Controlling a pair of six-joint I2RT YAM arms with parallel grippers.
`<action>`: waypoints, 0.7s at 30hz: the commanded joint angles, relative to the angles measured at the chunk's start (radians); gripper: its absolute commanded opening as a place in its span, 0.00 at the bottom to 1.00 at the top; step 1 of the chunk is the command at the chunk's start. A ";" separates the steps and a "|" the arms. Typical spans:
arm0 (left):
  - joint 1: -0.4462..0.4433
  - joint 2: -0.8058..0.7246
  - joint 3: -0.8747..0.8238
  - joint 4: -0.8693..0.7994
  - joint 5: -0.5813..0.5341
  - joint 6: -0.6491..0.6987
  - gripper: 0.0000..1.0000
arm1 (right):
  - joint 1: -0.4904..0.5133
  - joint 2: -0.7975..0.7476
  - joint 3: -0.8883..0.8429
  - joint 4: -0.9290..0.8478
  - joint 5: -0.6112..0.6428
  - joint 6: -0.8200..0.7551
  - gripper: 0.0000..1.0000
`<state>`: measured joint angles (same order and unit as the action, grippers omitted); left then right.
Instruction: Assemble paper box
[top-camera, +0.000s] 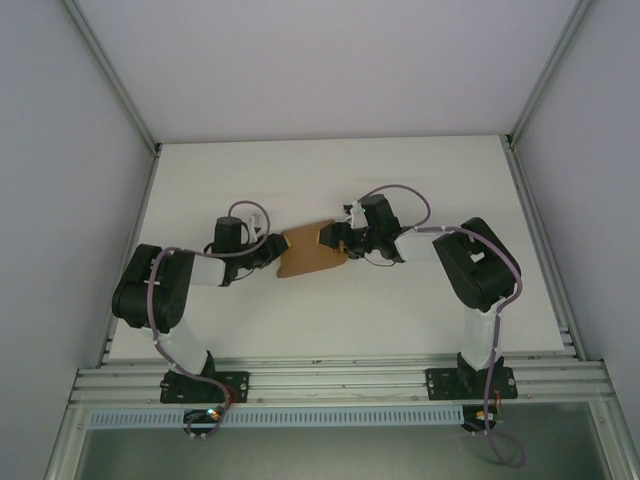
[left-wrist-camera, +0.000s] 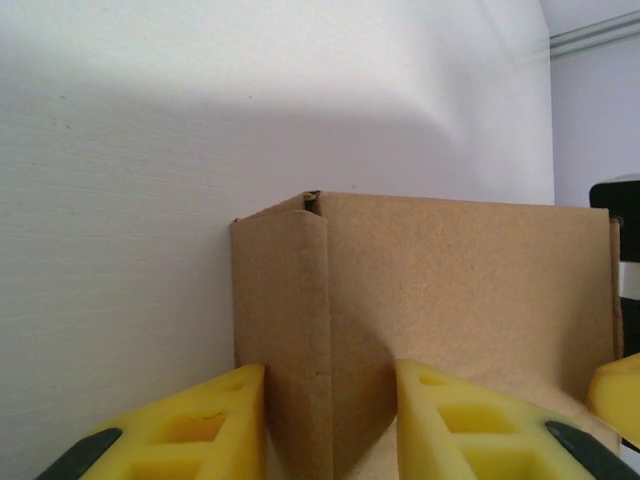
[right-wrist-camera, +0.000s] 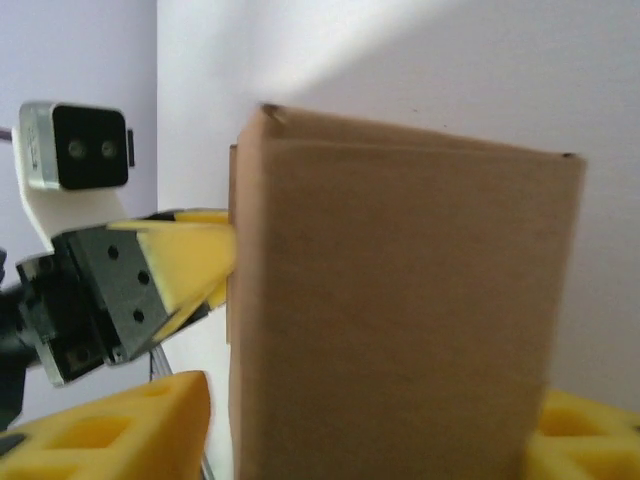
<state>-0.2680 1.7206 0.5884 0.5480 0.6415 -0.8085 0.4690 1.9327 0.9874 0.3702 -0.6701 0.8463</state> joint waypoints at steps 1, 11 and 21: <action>0.005 -0.008 -0.017 -0.076 -0.031 0.036 0.36 | 0.002 -0.029 0.000 0.062 -0.065 0.015 0.50; -0.130 -0.341 0.142 -0.409 -0.238 0.496 1.00 | -0.034 -0.187 -0.009 -0.230 0.035 0.046 0.51; -0.558 -0.432 0.200 -0.594 -0.598 1.232 1.00 | -0.130 -0.368 0.011 -0.563 -0.010 0.259 0.39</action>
<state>-0.7956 1.2839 0.8017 0.0441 0.1566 0.1631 0.3546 1.6272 0.9764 -0.0299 -0.6594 1.0260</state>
